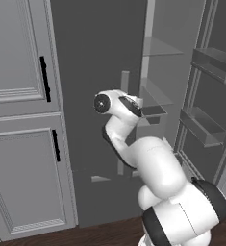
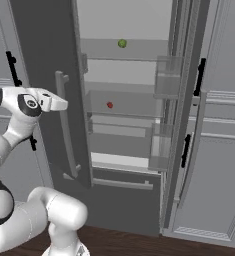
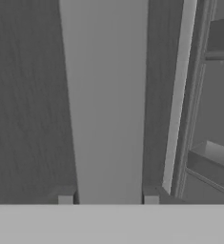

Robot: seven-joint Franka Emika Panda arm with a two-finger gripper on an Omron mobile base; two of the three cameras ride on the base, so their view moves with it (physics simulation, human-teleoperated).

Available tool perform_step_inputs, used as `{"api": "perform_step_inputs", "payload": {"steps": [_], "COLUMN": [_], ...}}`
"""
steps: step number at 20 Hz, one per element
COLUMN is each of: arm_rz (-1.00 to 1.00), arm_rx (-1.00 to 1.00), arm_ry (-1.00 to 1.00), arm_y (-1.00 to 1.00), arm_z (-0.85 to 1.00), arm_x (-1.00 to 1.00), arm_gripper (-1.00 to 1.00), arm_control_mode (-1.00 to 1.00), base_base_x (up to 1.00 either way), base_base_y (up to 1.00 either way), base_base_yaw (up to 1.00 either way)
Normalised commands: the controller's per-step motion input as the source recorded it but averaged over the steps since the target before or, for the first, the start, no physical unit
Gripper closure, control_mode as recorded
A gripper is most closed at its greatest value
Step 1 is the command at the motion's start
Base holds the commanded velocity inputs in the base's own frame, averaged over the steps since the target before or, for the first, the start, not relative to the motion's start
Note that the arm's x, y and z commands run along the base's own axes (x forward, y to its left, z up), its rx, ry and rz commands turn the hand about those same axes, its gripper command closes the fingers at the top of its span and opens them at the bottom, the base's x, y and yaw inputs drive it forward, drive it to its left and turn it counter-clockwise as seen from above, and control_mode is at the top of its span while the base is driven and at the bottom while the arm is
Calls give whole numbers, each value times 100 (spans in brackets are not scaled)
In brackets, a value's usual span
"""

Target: Take the strawberry from the fridge and place it on top of the pancake, located on the dining counter.

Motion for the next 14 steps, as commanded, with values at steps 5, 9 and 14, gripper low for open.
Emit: {"api": "perform_step_inputs", "payload": {"steps": [5,9,14], "arm_rz": [-1,0,0], "arm_rx": [0,0,0], "arm_ry": [0,0,-4], "arm_y": [37,50,58], "arm_z": [-1,-5,-8], "arm_x": [-31,-29,-32], "arm_gripper": [100,100,100], "arm_control_mode": [-100,-100,-100], "base_base_x": [0,0,0], "base_base_y": [0,0,0], "base_base_yaw": [0,0,0]}}
